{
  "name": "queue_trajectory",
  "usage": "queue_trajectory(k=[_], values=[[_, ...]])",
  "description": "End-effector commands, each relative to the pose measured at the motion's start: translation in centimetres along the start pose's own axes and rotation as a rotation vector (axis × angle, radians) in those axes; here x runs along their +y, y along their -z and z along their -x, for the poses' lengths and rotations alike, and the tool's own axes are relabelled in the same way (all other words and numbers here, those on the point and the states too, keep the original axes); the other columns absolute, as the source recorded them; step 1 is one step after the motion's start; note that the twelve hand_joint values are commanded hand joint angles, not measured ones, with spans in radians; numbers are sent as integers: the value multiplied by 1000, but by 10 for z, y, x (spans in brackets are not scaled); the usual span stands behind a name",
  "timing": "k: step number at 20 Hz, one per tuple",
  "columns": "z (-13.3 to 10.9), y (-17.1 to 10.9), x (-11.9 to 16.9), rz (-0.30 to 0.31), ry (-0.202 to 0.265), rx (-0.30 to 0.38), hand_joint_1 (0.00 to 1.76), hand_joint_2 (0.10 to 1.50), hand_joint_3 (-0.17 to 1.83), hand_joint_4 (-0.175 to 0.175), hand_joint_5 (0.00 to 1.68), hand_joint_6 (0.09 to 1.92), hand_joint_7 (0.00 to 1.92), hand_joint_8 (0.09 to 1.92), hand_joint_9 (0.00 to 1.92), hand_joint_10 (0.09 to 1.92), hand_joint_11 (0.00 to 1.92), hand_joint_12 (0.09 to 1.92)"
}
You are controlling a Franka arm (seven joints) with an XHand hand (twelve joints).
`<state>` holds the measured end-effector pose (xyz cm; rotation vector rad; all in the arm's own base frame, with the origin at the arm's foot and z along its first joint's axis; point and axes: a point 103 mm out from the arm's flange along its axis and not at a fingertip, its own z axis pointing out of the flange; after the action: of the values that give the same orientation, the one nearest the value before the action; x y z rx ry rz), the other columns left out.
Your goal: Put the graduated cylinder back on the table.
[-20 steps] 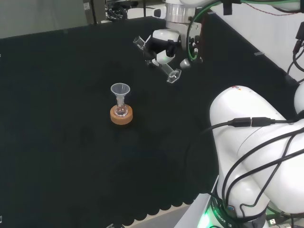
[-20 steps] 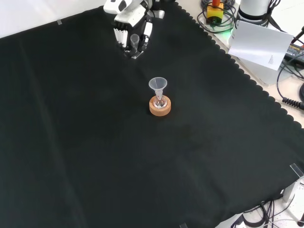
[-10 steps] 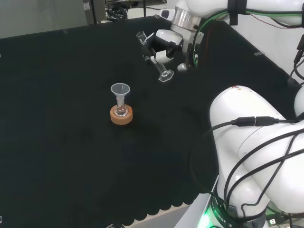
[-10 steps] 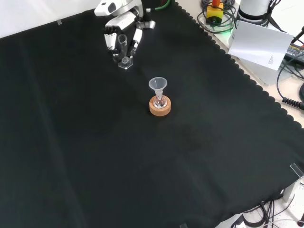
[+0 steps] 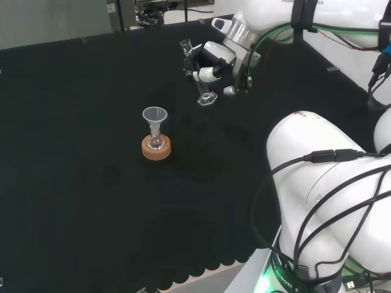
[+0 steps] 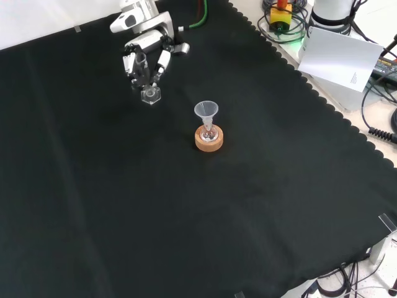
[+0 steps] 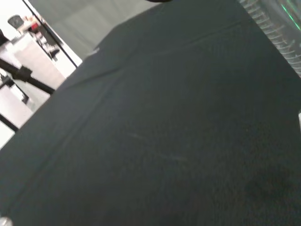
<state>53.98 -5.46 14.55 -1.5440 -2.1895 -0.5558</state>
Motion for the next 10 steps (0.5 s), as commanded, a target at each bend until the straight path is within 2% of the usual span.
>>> queue_trajectory(k=[1,5,10], values=[[15,-17,16,65,1,56,1129,1210,-175,-125,978,1041,1194,265,1372,87,1253,693],[22,-28,22,83,-10,77,1129,1211,-175,-126,975,1046,1165,261,1353,87,1241,697],[28,-43,21,158,-39,87,1126,1215,-175,-126,965,1059,1115,294,1327,87,1217,733]])
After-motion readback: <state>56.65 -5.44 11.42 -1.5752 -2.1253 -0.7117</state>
